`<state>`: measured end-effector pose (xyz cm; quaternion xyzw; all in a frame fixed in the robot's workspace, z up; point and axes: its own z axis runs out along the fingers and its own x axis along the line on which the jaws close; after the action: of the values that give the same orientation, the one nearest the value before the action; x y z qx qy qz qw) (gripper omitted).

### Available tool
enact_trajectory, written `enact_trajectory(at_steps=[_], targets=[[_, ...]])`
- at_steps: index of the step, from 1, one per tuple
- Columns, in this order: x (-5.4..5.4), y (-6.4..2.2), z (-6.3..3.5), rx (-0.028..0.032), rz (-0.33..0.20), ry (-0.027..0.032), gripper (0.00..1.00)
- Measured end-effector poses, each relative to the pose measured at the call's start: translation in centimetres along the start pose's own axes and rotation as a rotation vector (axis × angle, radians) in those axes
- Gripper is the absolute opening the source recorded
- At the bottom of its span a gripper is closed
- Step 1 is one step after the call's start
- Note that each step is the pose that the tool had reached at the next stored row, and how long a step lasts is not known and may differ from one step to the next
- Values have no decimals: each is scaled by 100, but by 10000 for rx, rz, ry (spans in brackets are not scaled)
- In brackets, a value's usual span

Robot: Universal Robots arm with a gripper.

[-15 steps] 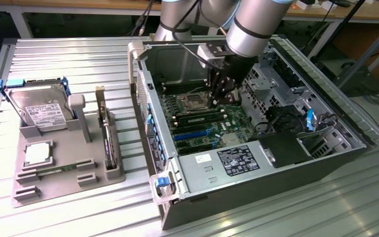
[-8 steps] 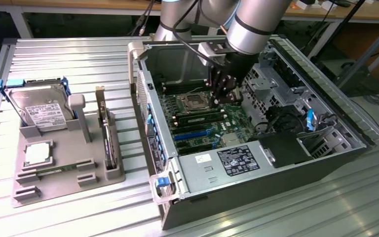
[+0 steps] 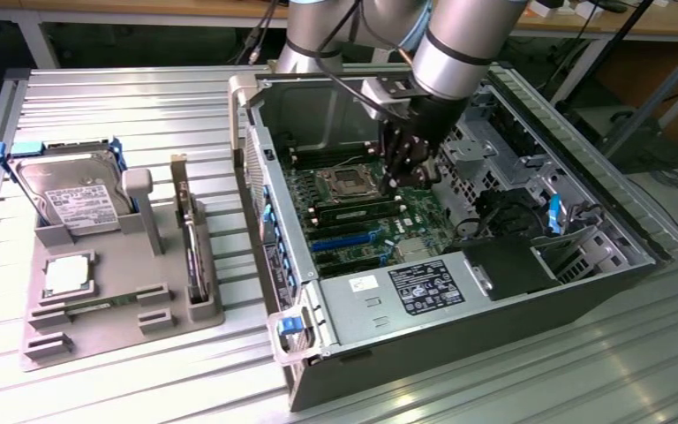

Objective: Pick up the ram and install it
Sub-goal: 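Press down the ram until it locks into place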

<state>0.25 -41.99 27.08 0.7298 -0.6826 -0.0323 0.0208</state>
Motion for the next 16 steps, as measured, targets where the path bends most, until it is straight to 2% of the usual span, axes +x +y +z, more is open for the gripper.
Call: enact_trajectory(at_steps=[5, 7, 9, 10, 11, 12, 13, 14, 15, 16], targets=[[-2, -38, 96, 0, 22, -2, 10], [1, -127, 116, 0, 22, 6, 10], [-26, -282, 156, -1, 18, 22, 10], [-39, -313, 173, -2, 7, 24, 10], [-48, -322, 190, -1, -7, 43, 10], [-80, -325, 210, -9, -1, 132, 10], [-167, -333, 244, -11, 1, 160, 10], [-191, -338, 275, -14, 5, 222, 10], [-176, -337, 289, -16, 7, 249, 10], [-176, -337, 291, -16, 8, 249, 10]])
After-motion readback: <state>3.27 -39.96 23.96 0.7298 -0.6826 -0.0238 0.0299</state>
